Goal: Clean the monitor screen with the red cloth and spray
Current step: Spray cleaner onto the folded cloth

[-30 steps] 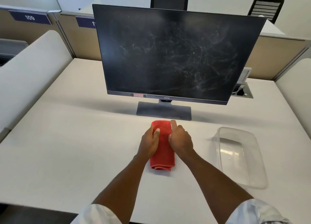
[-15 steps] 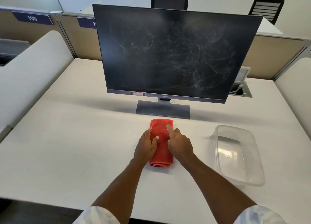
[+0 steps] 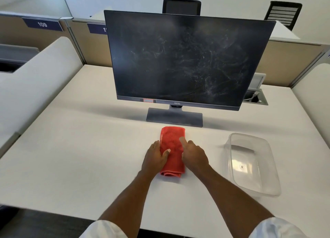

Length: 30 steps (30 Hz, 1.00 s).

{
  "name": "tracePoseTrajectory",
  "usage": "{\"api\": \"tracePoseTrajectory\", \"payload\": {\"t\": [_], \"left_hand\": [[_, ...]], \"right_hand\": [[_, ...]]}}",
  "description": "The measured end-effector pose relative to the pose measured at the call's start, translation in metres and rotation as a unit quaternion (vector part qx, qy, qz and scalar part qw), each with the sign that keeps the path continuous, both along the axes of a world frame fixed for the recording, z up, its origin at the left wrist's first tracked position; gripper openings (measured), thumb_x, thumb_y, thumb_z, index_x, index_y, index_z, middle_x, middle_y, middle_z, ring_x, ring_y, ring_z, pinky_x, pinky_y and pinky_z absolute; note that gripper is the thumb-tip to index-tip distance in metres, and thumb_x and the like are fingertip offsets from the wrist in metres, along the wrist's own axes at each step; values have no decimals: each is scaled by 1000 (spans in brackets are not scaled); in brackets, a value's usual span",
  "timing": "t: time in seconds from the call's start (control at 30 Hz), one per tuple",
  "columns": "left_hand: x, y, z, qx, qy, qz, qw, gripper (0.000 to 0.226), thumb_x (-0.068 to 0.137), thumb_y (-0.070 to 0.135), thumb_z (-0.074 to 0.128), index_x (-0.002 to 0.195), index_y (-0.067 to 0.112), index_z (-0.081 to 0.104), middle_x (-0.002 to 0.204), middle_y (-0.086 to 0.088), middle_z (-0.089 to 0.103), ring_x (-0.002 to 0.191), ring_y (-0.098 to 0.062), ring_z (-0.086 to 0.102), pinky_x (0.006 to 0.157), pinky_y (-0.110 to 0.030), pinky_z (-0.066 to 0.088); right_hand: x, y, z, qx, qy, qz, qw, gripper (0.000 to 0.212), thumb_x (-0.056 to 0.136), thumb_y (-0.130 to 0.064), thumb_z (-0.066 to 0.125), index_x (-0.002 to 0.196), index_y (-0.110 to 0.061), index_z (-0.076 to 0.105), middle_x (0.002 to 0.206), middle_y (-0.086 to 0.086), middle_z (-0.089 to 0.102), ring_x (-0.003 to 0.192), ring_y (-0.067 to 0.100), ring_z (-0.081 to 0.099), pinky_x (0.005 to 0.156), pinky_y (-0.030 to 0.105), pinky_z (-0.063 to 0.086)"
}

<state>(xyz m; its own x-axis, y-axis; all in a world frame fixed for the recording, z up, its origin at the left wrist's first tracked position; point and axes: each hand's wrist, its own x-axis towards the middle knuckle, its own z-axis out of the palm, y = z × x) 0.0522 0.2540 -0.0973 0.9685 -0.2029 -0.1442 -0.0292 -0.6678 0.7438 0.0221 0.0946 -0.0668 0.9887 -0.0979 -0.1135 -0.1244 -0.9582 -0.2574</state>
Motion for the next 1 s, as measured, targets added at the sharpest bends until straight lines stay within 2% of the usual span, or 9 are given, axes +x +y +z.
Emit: {"api": "tracePoseTrajectory", "payload": {"t": [0.23,0.37,0.5,0.57,0.63,0.7,0.77,0.87,1.0], "left_hand": [[-3,-3,4,-7,-9,1,1000,43,96,43,45,123,10,50,115,-8,61,103,-24,58,90,-41,50],[3,-15,15,-12,-38,2,999,45,95,40,47,131,13,46,125,-6,58,113,-24,55,95,-40,47],[10,-40,27,-19,-35,-27,999,57,93,41,52,143,16,38,146,-3,45,131,-25,44,107,-40,39],[14,-55,30,-38,-36,-48,997,53,91,42,55,138,19,44,138,0,53,124,-23,51,104,-40,43],[15,-70,36,-50,-52,-64,995,48,89,43,60,130,21,52,128,2,60,112,-13,58,99,-28,46],[14,-84,44,-77,-89,-87,989,31,87,38,65,116,26,59,111,6,68,90,6,59,82,-10,49],[13,-97,48,-88,-120,-106,983,15,86,31,65,100,32,60,97,11,70,82,11,56,67,-13,50],[11,-113,48,-85,-125,-115,982,18,86,33,63,104,31,64,101,9,72,90,-2,62,73,-13,43],[6,-131,42,-45,-113,-141,983,31,89,32,61,112,12,66,112,-4,70,101,-22,63,87,-33,50]], "right_hand": [[-3,6,1,108,-52,-37,992,54,94,-21,49,145,-17,33,129,10,63,100,35,67,82,38,52],[7,2,10,243,-64,-105,962,36,92,-20,58,125,-10,50,113,12,66,100,32,64,78,31,48],[15,-6,26,285,-125,-159,937,33,89,-22,66,119,-9,58,110,8,62,95,18,57,77,24,45],[16,-12,35,306,-150,-182,923,32,88,-25,69,115,-11,60,106,2,63,89,13,58,74,17,47],[15,-22,43,322,-164,-208,909,26,89,-28,68,111,-15,62,99,-5,62,82,9,58,68,7,42],[14,-30,49,333,-178,-223,899,17,92,-29,64,105,-18,64,93,-10,62,78,8,60,62,3,40],[10,-39,55,332,-187,-237,894,15,96,-34,57,101,-21,63,90,-11,62,74,3,59,61,1,39],[1,-52,56,306,-190,-235,903,25,99,-37,49,100,-17,63,89,-7,65,75,5,60,62,4,40],[-13,-71,49,262,-170,-237,920,38,101,-33,38,101,-6,65,96,8,70,82,15,60,65,12,40]]}}
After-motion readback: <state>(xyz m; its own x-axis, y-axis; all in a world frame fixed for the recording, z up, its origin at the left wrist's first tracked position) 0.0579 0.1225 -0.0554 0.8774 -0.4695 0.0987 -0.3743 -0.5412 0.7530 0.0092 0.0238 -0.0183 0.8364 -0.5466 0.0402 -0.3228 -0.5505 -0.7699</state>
